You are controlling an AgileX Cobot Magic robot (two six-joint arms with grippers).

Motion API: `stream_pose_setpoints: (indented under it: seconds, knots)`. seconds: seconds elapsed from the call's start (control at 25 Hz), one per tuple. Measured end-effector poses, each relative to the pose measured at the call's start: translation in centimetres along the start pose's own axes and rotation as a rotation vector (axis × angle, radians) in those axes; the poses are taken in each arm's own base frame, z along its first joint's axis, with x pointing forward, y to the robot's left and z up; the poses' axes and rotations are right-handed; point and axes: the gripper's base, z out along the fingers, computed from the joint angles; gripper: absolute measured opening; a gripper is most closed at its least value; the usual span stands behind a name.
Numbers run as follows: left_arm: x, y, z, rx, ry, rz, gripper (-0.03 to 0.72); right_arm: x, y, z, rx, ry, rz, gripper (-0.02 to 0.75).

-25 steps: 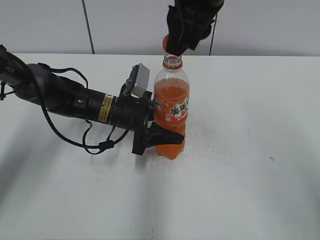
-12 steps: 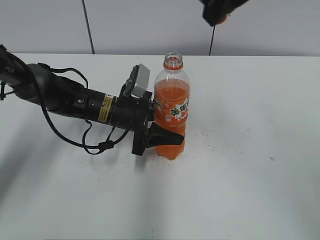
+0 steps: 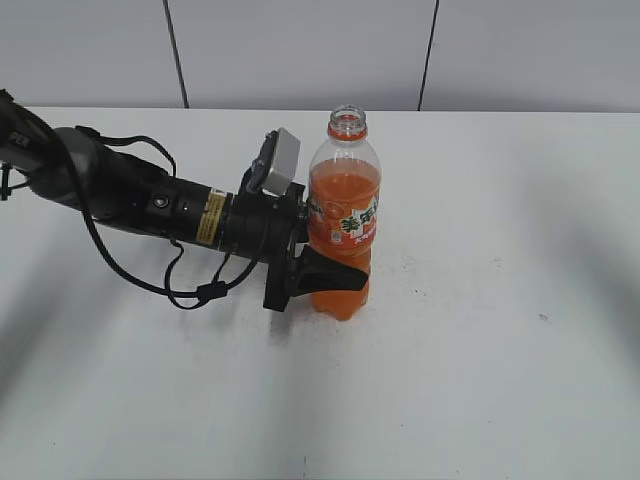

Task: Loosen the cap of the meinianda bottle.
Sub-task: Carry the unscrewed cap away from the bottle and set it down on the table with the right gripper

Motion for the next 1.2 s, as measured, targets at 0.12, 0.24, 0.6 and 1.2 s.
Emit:
stream_pose_setpoints:
  seconds: [0.12, 0.24, 0.6, 1.2]
  knots:
    - [0.0, 0.0, 0.0, 0.001, -0.001, 0.000, 0.400, 2.8, -1.9, 3.4, 0.028, 0.066, 0.071, 0.264]
    - [0.0, 0.0, 0.0, 0.001, -0.001, 0.000, 0.400, 4.5, -2.9, 6.3, 0.036, 0.080, 0.120, 0.264]
    - [0.0, 0.0, 0.0, 0.001, -0.002, 0.000, 0.400, 4.3, -3.1, 13.4, -0.021, 0.083, 0.233, 0.264]
    - [0.0, 0.0, 0.0, 0.000, -0.003, -0.001, 0.400, 5.7, -3.1, 19.6, -0.039, 0.207, 0.276, 0.264]
